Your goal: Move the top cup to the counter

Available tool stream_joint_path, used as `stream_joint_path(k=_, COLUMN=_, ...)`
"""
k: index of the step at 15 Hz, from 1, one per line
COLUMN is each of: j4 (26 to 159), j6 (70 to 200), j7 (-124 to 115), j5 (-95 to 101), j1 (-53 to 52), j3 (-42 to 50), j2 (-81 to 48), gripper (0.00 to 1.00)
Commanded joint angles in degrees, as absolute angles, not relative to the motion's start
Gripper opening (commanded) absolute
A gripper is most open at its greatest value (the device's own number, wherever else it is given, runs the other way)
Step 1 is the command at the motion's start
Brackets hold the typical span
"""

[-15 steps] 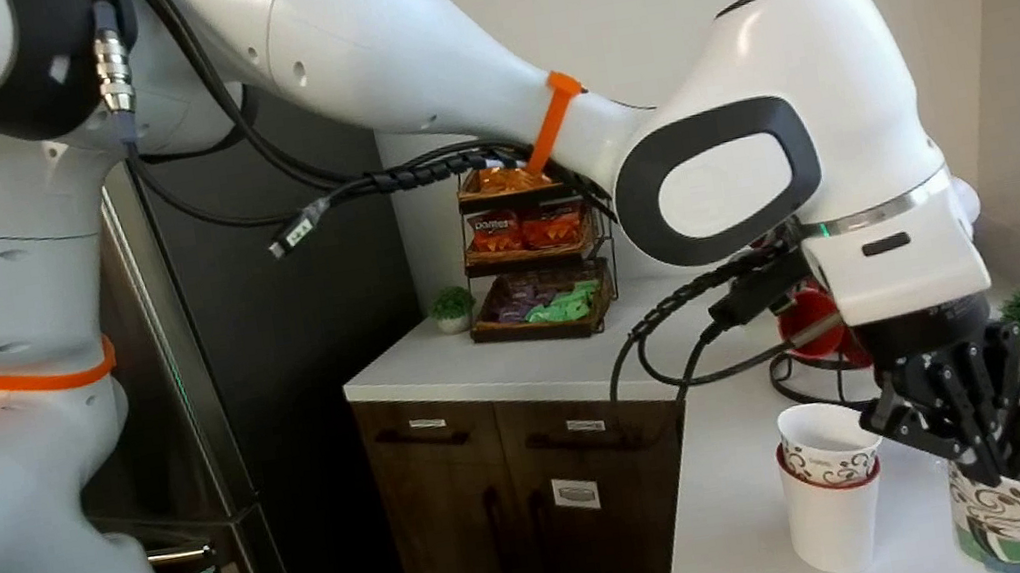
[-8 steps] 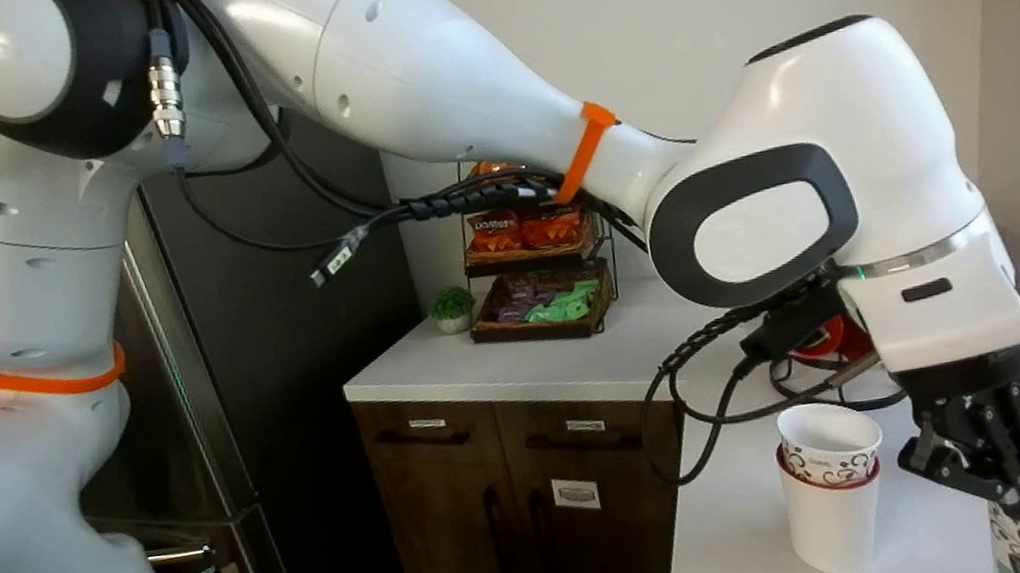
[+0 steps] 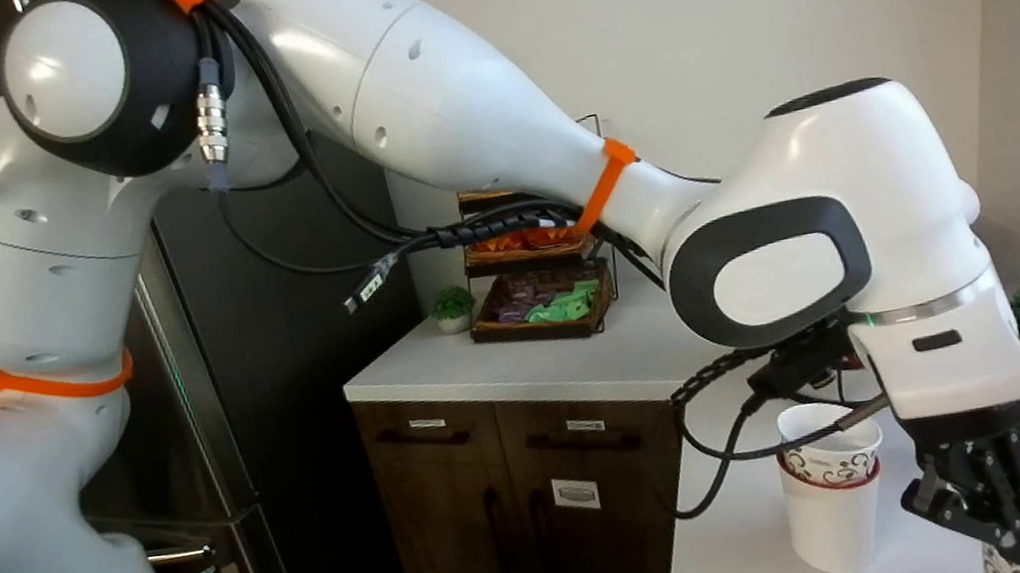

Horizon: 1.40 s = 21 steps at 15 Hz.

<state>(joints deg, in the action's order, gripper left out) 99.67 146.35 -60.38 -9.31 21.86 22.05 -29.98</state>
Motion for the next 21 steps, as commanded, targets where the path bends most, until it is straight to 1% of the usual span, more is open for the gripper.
stream_joint_path(k=1, j4=98.2, j6=146.7, j7=-59.4, j5=-10.7, j1=22.5, j3=21.8, j2=-31.8, gripper=0.15)
stream_joint_path(k=2, j4=98.0, j6=146.6, j7=-59.3, j5=-10.7, j1=22.6, j3=21.7, j2=-31.8, gripper=0.29)
stream_joint_path(k=3, j4=97.9, j6=146.7, j7=-59.4, j5=-10.6, j1=22.5, j3=21.9, j2=-31.8, gripper=0.35)
stream_joint_path(k=8, j4=97.6, j6=145.9, j7=-56.0, j5=-11.8, j1=23.8, j3=21.0, j2=-28.1, gripper=0.72)
stream_joint_path(k=9, j4=98.1, j6=145.5, j7=-54.3, j5=-11.9, j1=24.0, j3=20.9, j2=-26.2, gripper=0.81)
stream_joint_path(k=12, j4=100.7, j6=143.6, j7=-42.1, j5=-14.7, j1=26.1, j3=18.2, j2=-18.7, gripper=0.99)
stream_joint_path(k=15, j4=104.9, j6=140.9, j7=-31.3, j5=-16.8, j1=25.6, j3=17.9, j2=-10.3, gripper=1.0)
stream_joint_path(k=21, j4=110.9, j6=129.4, j7=-12.5, j5=-21.1, j1=23.9, j3=19.2, j2=3.6, gripper=1.0)
